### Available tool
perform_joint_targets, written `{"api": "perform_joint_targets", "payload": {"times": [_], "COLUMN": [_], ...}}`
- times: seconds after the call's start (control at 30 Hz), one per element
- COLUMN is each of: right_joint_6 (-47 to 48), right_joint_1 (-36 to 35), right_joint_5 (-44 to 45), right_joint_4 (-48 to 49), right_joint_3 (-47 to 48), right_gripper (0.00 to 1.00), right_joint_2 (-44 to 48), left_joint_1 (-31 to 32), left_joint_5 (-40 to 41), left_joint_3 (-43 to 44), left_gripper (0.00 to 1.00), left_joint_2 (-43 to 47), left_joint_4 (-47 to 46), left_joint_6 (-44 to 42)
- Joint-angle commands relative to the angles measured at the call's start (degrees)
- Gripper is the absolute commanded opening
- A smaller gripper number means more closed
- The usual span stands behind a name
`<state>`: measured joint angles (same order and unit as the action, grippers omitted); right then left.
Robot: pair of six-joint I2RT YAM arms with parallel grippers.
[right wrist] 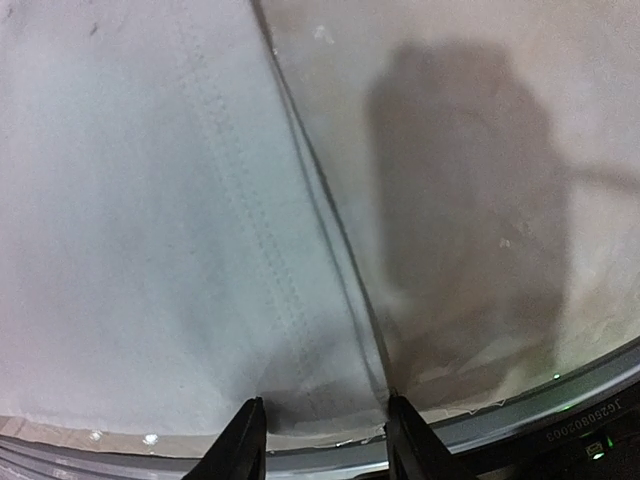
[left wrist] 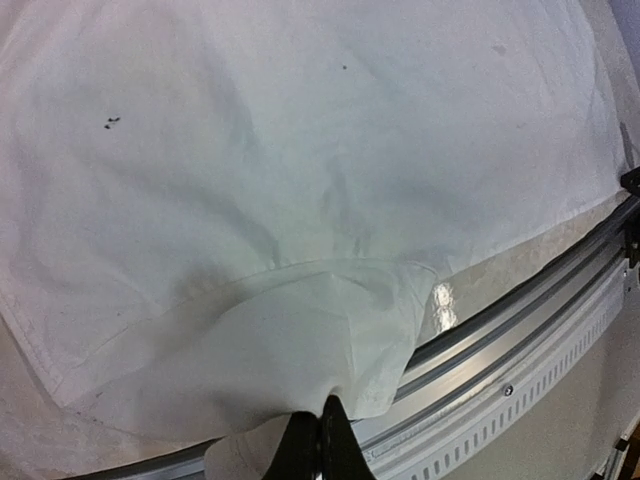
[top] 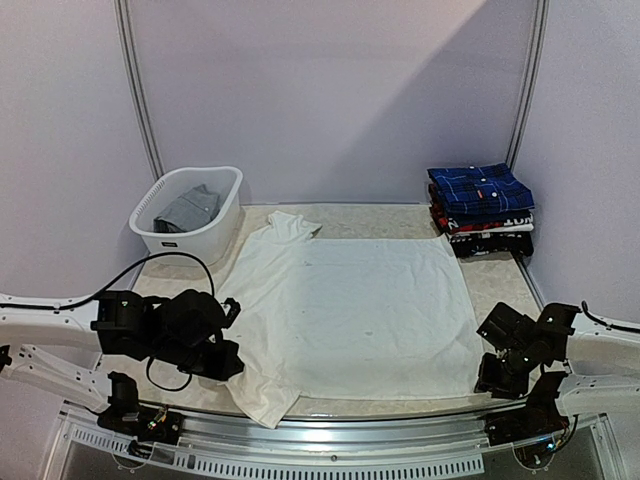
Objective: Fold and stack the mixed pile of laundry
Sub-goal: Pick up the flattened T-shirt from the center of the board.
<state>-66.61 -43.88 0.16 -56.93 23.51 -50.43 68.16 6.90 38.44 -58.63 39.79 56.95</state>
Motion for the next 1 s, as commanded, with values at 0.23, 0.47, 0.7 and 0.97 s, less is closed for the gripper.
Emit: {"api": "perform_joint_targets", "payload": {"times": [0.23, 0.47, 0.7, 0.97], "right_joint_6": [0.03, 0.21, 0.32, -2.4], "right_joint_1": [-0.29, -0.27, -0.25, -0.29], "right_joint_5": [3.13, 4.09, 10.78, 16.45], "right_joint_4": [0.11, 0.87, 0.14, 1.33], "right_joint_3": [0.68, 1.06, 3.48, 6.2], "right_gripper": [0.19, 0.0, 0.0, 0.0], "right_joint_2": [-0.64, -0.77, -1.16, -1.41], "left_joint_1": [-1.36, -1.54, -2.13, -2.58], "left_joint_5": [0.57, 1.05, 3.94, 9.86], "left_joint_3": [-2.22, -1.27, 0.19, 4.14], "left_gripper": [0.0, 0.0, 0.0, 0.0], "left_joint_2": [1.3, 0.88, -1.16, -4.67], "left_joint_4": [-1.01, -1.64, -3.38, -2.59], "left_joint_6": [-0.7, -1.18, -3.01, -6.4]}}
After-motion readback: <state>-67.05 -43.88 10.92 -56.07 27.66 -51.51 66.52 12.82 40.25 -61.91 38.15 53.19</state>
